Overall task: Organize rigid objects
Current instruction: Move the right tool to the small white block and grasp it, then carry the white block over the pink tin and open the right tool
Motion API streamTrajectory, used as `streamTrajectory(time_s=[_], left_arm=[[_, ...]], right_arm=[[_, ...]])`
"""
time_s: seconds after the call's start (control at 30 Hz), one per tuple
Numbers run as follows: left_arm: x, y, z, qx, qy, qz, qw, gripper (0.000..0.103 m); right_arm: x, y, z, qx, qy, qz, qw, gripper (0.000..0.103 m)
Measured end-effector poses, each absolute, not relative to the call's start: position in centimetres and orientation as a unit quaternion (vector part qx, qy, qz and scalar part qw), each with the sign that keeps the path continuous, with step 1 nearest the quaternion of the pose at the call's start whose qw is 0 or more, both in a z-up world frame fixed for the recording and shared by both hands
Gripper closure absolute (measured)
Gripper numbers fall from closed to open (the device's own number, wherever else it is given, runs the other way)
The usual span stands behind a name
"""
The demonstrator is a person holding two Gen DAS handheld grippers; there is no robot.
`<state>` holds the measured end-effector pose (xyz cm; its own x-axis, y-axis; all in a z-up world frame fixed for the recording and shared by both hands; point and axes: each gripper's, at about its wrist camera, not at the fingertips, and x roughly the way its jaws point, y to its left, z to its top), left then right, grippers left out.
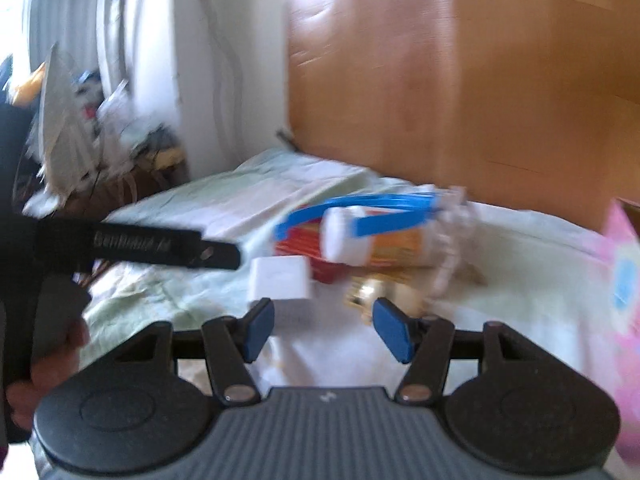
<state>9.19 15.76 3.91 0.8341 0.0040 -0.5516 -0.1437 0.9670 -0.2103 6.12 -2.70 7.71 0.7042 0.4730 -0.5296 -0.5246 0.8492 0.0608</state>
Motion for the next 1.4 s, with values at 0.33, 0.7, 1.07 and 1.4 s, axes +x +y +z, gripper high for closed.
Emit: streamTrajectory(time_s=[0.33, 0.7, 1.07, 1.4], left_arm=[[12.4, 16.3, 2.0, -0.213, 0.335, -0.057, 0.916, 0.061], [7.4, 7.2, 5.9, -0.160, 0.283, -0.152, 0.933, 0.062], [10.4, -8.0, 9.5, -0.086, 0.245, -0.276, 0.925, 0.061], [13.9, -15.1, 7.1, -0.049, 0.293, -0.267, 0.917, 0.060]], right_arm=[[9.7, 2.6, 5.0, -0.080, 0.324, 0.295, 0.895, 0.055], [2.3, -6.2, 7.5, -0.032, 0.242, 0.225, 0.943, 0.055], [0.5, -19.8, 10.9, -0.020, 0.152, 0.066, 0.986, 0.055], [3.9, -26.6, 7.6, 0.000, 0.194, -0.017, 0.981, 0.052]])
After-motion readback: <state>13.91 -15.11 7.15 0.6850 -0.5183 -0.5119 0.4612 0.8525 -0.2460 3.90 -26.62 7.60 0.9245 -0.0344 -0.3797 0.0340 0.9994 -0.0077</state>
